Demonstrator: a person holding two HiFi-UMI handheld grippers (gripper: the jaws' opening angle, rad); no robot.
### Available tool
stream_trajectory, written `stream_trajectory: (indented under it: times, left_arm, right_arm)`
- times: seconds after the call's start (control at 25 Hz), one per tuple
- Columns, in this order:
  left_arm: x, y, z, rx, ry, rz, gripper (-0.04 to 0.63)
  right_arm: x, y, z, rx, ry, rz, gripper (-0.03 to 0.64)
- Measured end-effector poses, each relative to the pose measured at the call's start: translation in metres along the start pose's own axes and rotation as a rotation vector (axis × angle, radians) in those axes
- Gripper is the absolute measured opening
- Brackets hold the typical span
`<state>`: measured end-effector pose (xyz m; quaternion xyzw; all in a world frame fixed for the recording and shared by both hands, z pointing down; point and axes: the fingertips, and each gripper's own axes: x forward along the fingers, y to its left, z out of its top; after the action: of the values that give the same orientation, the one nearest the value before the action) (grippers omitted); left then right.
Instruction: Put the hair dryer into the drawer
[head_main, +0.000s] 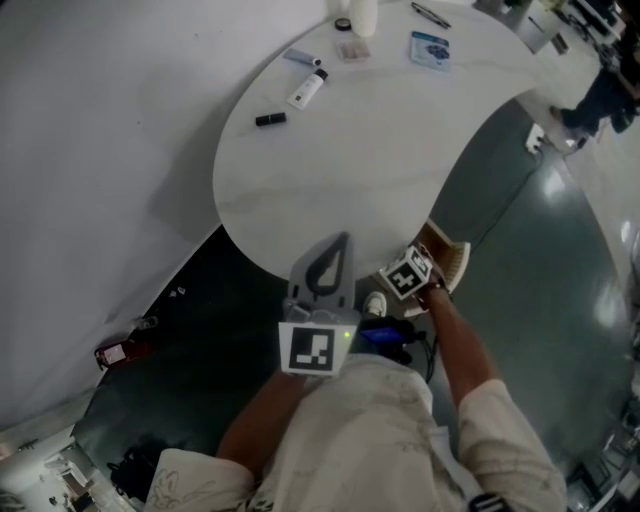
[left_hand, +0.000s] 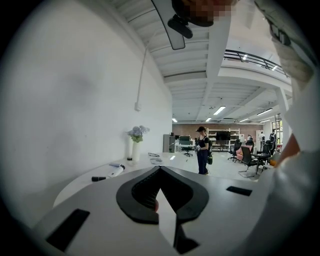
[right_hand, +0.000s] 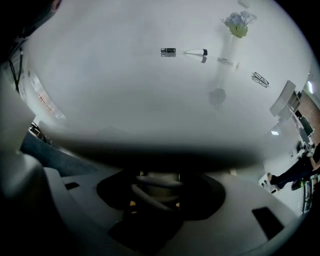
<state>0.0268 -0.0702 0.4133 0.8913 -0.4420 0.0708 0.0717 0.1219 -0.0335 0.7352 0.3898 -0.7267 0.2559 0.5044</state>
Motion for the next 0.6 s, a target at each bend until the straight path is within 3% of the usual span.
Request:
stream_trajectory:
  times: [0.16, 0.6]
  left_arm:
    - [0.0, 0.003, -0.003, -0.006, 0.01, 0.014, 0.002]
    - [0.0, 0.003, -0.012, 0.023, 0.06, 0.032, 0.002]
  right_arm:
    - [0.005, -0.003, -0.002, 0.021, -0.039, -0.008, 0.256]
    - [0.031, -0.01, -0.023, 0.101, -0.008, 0.023, 0.256]
